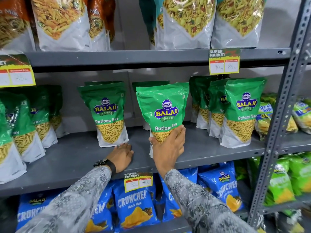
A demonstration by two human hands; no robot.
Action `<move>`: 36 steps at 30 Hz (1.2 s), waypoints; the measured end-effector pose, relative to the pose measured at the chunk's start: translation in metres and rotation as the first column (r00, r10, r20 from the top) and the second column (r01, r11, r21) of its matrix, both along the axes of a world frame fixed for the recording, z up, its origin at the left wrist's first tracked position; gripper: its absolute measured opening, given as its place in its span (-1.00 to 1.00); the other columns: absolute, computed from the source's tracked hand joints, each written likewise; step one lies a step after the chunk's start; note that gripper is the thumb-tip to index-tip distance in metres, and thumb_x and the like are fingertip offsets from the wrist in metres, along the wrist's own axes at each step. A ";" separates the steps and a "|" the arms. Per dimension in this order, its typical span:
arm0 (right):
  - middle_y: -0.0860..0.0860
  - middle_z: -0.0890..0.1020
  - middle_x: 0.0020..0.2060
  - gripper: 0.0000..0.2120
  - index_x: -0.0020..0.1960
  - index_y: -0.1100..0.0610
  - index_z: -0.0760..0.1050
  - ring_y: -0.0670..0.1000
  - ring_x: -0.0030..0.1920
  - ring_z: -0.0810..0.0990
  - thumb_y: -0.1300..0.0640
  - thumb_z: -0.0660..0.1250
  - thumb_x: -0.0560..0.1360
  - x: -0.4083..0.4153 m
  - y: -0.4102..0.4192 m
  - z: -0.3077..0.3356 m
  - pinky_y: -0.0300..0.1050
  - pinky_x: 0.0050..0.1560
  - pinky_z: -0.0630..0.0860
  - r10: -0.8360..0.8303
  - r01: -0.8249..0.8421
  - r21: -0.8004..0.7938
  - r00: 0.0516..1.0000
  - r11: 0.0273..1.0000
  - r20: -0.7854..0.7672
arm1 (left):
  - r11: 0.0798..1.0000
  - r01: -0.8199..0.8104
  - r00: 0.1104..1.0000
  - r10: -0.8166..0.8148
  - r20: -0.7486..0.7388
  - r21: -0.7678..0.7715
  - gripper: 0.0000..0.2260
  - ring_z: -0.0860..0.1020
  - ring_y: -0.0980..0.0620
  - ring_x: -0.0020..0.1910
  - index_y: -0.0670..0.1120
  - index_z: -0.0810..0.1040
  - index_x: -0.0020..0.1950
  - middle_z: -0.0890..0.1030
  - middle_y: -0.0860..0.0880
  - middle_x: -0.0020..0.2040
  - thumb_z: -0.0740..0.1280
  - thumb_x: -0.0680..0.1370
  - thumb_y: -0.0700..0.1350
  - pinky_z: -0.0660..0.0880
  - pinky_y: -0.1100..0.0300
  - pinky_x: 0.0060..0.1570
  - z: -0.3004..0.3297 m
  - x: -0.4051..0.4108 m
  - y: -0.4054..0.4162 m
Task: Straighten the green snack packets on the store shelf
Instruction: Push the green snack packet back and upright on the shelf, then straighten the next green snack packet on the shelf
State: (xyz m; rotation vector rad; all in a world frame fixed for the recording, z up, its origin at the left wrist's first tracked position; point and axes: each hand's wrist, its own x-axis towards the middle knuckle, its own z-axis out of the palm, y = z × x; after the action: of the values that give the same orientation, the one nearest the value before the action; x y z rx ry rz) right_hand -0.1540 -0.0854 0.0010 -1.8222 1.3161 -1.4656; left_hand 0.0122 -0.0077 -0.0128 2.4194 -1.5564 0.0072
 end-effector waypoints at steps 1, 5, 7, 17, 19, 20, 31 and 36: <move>0.21 0.04 0.66 0.26 0.66 0.19 -0.17 0.25 0.62 0.13 -0.29 0.56 0.36 -0.001 0.002 0.000 0.36 0.51 0.22 0.008 -0.008 0.010 1.000 1.000 -0.001 | 0.999 -0.008 1.000 0.007 -0.013 -0.037 -0.57 0.19 -0.09 0.59 -0.13 0.30 0.52 0.25 -0.13 0.59 0.02 0.69 0.01 0.10 -0.02 0.57 0.002 -0.002 0.003; 0.15 -0.21 0.68 0.23 0.65 0.14 -0.34 0.19 0.68 -0.13 -0.48 0.33 0.43 -0.002 0.015 0.001 0.44 0.58 0.01 0.059 -0.061 -0.056 0.998 0.997 -0.033 | 0.983 -0.069 0.997 0.064 -0.034 -0.172 -0.54 0.20 -0.08 0.59 -0.09 0.27 0.56 0.25 -0.10 0.60 0.03 0.69 0.02 0.14 0.02 0.58 0.003 0.003 0.031; 0.13 -0.28 0.67 0.17 0.65 0.11 -0.38 0.17 0.68 -0.24 -0.48 0.25 0.47 0.001 0.027 0.005 0.43 0.58 -0.13 0.076 -0.083 -0.147 0.996 0.986 -0.053 | 0.979 -0.105 0.994 0.102 -0.025 -0.176 -0.52 0.18 -0.08 0.60 -0.11 0.25 0.57 0.24 -0.11 0.60 0.01 0.69 0.04 0.07 -0.03 0.60 0.001 0.015 0.051; 0.23 -0.14 0.68 0.06 0.67 0.24 -0.15 0.21 0.68 -0.11 -0.37 0.23 0.50 0.108 0.094 0.020 0.37 0.61 0.01 0.201 -0.269 -0.393 0.958 0.879 -0.205 | 0.957 -0.291 0.957 0.291 -0.006 0.015 -0.51 0.04 -0.14 0.63 -0.13 0.18 0.58 0.13 -0.15 0.63 -0.04 0.69 0.05 -0.01 -0.13 0.60 0.012 0.114 0.124; 0.26 -0.15 0.67 0.09 0.67 0.26 -0.17 0.21 0.68 -0.14 -0.36 0.29 0.50 0.139 0.095 0.019 0.36 0.61 0.00 0.258 -0.313 -0.304 0.944 0.900 -0.206 | 0.963 -0.265 0.964 0.265 0.006 0.045 -0.53 0.07 -0.14 0.62 -0.11 0.23 0.55 0.17 -0.14 0.62 -0.04 0.69 0.05 0.01 -0.16 0.59 0.012 0.127 0.124; 0.26 -0.16 0.67 0.12 0.67 0.26 -0.21 0.21 0.68 -0.16 -0.35 0.32 0.50 0.153 0.093 0.019 0.35 0.62 -0.02 0.283 -0.329 -0.258 0.938 0.908 -0.198 | 0.967 -0.252 0.968 0.252 0.007 0.046 -0.55 0.09 -0.15 0.61 -0.11 0.27 0.53 0.20 -0.15 0.60 -0.04 0.69 0.05 0.02 -0.17 0.58 0.012 0.133 0.123; 0.29 -0.02 0.66 0.47 0.65 0.31 -0.22 0.24 0.67 -0.04 -0.42 0.58 0.20 0.243 0.050 0.020 0.32 0.60 -0.03 0.150 -0.152 0.062 0.988 0.986 0.035 | 0.986 -0.162 0.986 0.160 0.055 0.032 -0.54 0.12 -0.11 0.61 -0.14 0.26 0.52 0.21 -0.14 0.60 -0.06 0.69 0.03 0.05 -0.08 0.58 0.002 0.166 0.108; 0.31 0.29 0.53 0.45 0.64 0.35 -0.11 0.33 0.50 0.32 -0.32 0.66 0.16 0.258 0.053 0.015 0.33 0.50 0.26 0.092 -0.093 0.022 0.994 0.995 0.052 | 0.986 -0.156 0.985 0.152 0.083 0.053 -0.52 0.12 -0.08 0.61 -0.17 0.22 0.55 0.19 -0.13 0.61 -0.06 0.69 0.03 0.02 -0.08 0.59 0.004 0.165 0.108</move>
State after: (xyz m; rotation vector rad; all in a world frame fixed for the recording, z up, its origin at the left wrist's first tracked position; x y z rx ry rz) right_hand 0.1038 -0.0326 0.0164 -1.7938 1.2035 -1.4311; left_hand 0.1768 0.1002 -0.0093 2.6097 -1.4157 0.0881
